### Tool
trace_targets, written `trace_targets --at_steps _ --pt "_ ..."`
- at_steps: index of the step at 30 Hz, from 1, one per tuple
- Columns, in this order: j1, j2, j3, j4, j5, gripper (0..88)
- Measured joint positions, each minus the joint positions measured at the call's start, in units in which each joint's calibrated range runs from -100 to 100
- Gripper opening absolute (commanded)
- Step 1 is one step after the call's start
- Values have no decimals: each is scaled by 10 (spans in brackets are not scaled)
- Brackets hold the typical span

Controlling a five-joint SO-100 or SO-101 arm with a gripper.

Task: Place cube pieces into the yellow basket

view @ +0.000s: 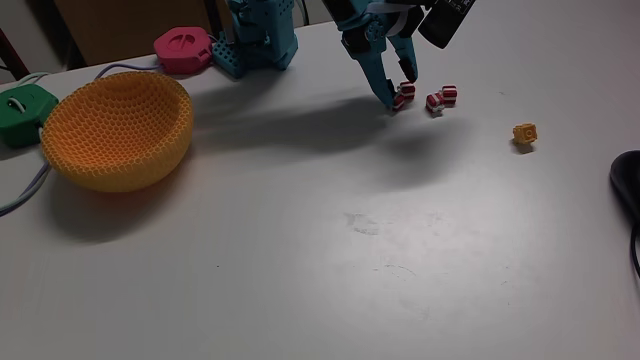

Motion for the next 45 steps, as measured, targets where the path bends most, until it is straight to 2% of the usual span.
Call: trace_targets --at_steps 9,13,24,31,35,40,45 --pt "5 -2 49 -49 -2 254" --pt "29 -3 62 -79 20 253" --pt "55 -8 36 -57 36 254" --pt "21 -8 -17 -6 0 239" --pt "3 -7 -26 17 -36 237" --pt "9 9 -45 47 -77 273" --pt "16 15 -48 59 -80 323"
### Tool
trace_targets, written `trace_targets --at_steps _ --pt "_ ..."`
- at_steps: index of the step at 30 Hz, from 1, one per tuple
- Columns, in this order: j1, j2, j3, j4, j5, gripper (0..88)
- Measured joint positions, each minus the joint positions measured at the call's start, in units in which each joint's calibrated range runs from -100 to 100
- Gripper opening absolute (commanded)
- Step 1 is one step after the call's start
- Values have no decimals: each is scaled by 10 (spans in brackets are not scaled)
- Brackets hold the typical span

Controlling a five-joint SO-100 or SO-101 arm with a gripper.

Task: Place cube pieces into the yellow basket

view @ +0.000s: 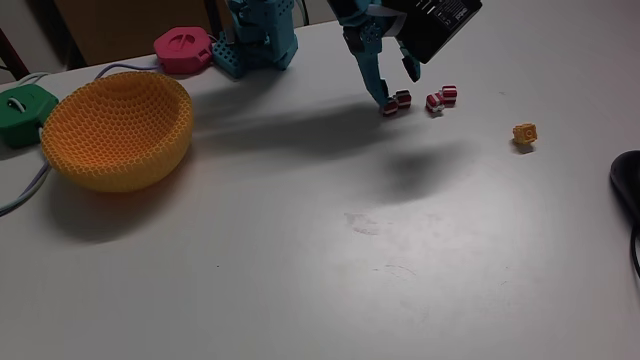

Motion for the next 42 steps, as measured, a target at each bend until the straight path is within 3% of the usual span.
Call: trace_targets --at_steps 15,28,39,42 --pt "-31 89 -13 -43 -47 339" --pt "-33 148 -53 -88 -27 318" --pt "-18 118 9 -123 -17 60" --pt "-19 108 32 -122 -9 30"
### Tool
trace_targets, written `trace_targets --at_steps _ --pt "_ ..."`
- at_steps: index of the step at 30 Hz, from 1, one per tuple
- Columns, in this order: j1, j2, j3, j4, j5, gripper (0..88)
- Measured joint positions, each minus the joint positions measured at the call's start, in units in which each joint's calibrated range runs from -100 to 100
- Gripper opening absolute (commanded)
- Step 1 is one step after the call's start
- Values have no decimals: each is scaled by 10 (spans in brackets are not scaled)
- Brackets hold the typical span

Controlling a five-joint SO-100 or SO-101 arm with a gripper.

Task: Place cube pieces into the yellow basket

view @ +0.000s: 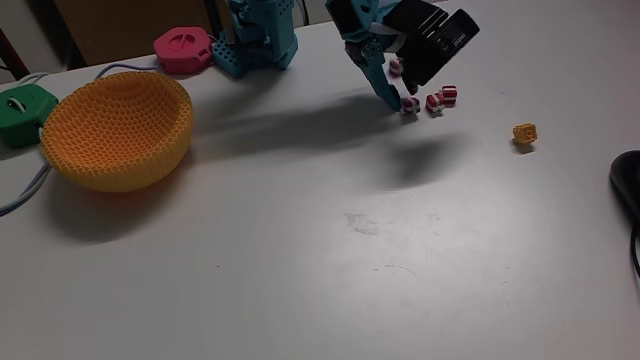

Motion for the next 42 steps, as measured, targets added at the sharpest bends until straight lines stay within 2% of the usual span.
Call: trace_targets --at_steps 9,13,16,19,24,30,42 --pt "2 -12 20 -4 18 27" --pt "3 -25 21 8 19 109" --pt "1 -37 5 60 26 158" --pt "26 -37 -18 91 67 202" --pt "64 -37 -37 83 117 268" --pt "83 -37 -37 8 146 277" --pt "82 4 -35 -59 139 267"
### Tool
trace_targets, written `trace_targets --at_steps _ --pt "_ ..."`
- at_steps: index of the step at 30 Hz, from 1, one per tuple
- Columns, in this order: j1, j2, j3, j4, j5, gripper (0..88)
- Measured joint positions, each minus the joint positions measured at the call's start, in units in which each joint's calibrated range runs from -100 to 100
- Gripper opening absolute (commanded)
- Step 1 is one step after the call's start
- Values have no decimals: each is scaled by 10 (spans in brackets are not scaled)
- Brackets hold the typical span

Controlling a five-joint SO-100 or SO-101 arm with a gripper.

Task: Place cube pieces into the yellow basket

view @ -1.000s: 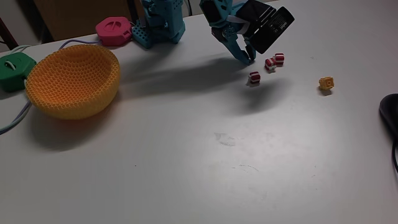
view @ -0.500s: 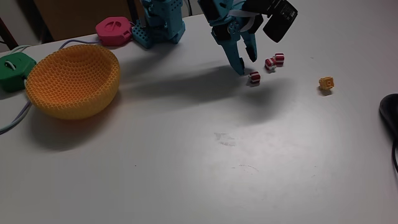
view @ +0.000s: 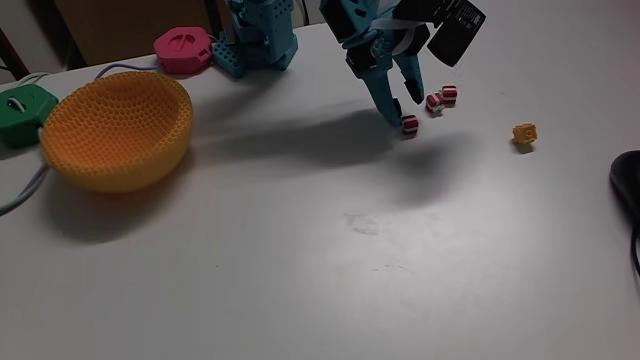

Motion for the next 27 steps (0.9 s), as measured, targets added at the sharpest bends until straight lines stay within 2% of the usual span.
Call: trace_targets --at_steps 22,24,27 --pt "21 98 -14 -69 17 236" --pt "21 102 -15 -74 17 217" --pt "27 107 -20 -75 18 102"
